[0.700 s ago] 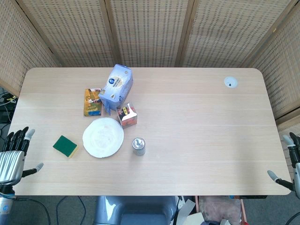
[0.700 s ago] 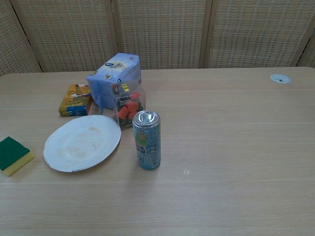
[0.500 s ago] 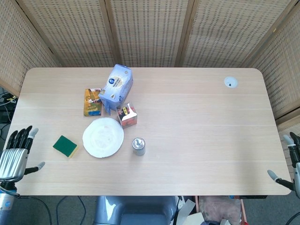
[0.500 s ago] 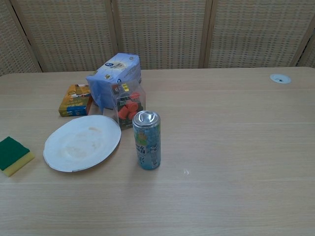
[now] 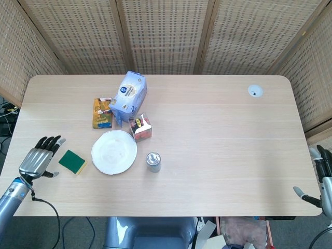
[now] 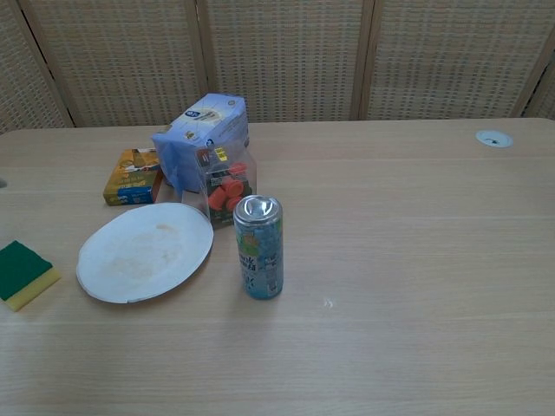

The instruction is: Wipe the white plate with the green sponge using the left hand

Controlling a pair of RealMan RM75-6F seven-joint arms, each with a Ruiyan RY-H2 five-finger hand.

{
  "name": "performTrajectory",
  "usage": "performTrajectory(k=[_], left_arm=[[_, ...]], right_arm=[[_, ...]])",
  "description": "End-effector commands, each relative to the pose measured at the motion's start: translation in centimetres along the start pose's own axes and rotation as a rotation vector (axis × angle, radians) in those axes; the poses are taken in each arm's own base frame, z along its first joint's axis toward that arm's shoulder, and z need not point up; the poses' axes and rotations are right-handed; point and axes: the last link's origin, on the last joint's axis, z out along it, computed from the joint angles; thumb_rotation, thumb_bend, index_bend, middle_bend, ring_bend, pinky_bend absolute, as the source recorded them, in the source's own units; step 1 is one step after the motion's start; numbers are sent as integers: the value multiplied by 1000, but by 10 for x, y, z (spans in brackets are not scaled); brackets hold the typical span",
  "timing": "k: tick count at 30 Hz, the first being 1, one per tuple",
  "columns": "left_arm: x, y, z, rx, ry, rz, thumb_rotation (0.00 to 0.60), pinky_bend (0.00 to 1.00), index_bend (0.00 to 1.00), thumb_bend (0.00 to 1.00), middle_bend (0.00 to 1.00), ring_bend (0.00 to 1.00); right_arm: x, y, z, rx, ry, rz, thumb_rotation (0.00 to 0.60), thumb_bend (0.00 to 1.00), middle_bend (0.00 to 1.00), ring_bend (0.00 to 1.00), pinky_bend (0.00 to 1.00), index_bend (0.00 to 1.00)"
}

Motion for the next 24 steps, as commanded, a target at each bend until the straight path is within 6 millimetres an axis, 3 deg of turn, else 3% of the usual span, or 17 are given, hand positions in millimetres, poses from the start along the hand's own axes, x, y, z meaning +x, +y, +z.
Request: performTrajectory(k=[1, 9, 24], left_arm=[[-10, 8, 19, -43, -44, 14, 600, 146, 123, 2, 88, 1], [-25, 13, 26, -57, -84, 30, 600, 180, 186, 25, 138, 21], [-32, 25, 41, -48, -102, 31, 600, 201, 249, 45, 167, 58]], right_arm=[[-2, -1, 1, -2, -5, -6, 600, 0, 0, 0, 0, 0], [-5, -2, 2, -4, -10, -11, 600, 0, 0, 0, 0, 0], [-5, -2, 2, -1, -14, -5, 600, 0, 0, 0, 0, 0]])
